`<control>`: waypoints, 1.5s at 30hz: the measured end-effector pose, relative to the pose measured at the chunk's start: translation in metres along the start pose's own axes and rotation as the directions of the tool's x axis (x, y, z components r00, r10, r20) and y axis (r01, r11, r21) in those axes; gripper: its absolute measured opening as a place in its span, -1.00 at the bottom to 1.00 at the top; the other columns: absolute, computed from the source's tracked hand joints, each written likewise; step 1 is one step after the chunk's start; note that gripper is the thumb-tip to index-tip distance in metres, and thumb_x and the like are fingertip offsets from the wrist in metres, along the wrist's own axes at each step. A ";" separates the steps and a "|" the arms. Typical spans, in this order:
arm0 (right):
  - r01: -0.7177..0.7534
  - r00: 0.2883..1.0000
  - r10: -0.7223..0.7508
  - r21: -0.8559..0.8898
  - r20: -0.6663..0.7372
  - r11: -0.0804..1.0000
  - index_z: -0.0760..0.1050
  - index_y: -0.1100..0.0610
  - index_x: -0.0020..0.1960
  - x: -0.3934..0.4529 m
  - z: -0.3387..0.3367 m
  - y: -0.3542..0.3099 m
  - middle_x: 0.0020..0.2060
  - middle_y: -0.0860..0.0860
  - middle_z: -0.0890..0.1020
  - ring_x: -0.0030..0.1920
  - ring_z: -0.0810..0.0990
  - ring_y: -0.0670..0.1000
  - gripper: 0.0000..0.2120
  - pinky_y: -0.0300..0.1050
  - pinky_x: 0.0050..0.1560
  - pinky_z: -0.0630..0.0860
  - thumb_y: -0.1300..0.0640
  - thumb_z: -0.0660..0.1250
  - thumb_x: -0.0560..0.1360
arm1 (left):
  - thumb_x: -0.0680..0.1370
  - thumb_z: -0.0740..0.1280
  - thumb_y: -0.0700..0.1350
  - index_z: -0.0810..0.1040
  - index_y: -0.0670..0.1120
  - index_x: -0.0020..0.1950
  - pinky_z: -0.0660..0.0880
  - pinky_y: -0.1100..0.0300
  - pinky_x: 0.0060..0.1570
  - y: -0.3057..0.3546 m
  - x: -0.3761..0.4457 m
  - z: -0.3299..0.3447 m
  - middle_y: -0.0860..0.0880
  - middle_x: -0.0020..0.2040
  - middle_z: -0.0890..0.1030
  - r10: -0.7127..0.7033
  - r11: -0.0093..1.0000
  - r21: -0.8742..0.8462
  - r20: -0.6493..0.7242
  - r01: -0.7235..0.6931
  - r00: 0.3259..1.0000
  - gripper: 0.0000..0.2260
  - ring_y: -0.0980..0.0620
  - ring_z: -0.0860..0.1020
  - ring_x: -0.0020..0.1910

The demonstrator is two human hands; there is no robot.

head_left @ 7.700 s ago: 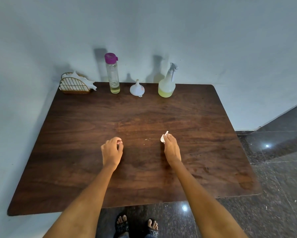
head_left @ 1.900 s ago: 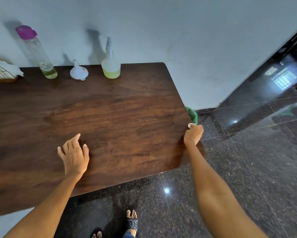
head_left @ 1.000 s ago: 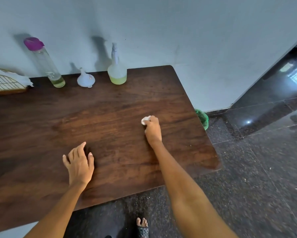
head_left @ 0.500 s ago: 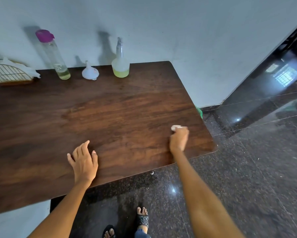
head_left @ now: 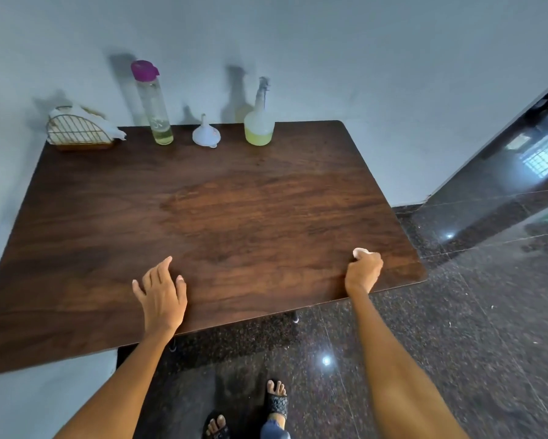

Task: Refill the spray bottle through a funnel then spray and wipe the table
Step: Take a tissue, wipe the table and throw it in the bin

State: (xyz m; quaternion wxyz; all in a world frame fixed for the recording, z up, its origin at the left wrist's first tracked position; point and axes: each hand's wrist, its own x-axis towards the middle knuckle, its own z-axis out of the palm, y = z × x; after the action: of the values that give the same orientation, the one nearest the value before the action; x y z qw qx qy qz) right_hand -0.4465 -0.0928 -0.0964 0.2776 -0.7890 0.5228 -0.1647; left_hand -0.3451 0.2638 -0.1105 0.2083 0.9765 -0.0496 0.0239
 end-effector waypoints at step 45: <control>0.355 0.928 -0.339 -0.089 0.152 0.931 0.59 0.08 -0.24 -0.091 0.022 0.013 -0.25 0.02 0.59 -0.15 0.56 0.00 -0.63 -0.31 -0.23 0.38 0.49 0.19 0.26 | 0.58 0.19 -0.21 0.37 -0.20 0.35 0.06 -0.30 0.38 0.035 -0.053 0.016 -0.22 0.24 0.49 0.091 0.992 -0.087 0.009 -0.090 0.996 -0.67 -0.24 0.39 0.30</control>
State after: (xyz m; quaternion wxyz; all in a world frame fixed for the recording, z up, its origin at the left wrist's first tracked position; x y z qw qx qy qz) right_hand -0.4801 -0.0071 -0.1190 0.2328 -0.8929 0.3636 -0.1275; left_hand -0.4009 0.2303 -0.1145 0.2488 0.9634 -0.0962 0.0247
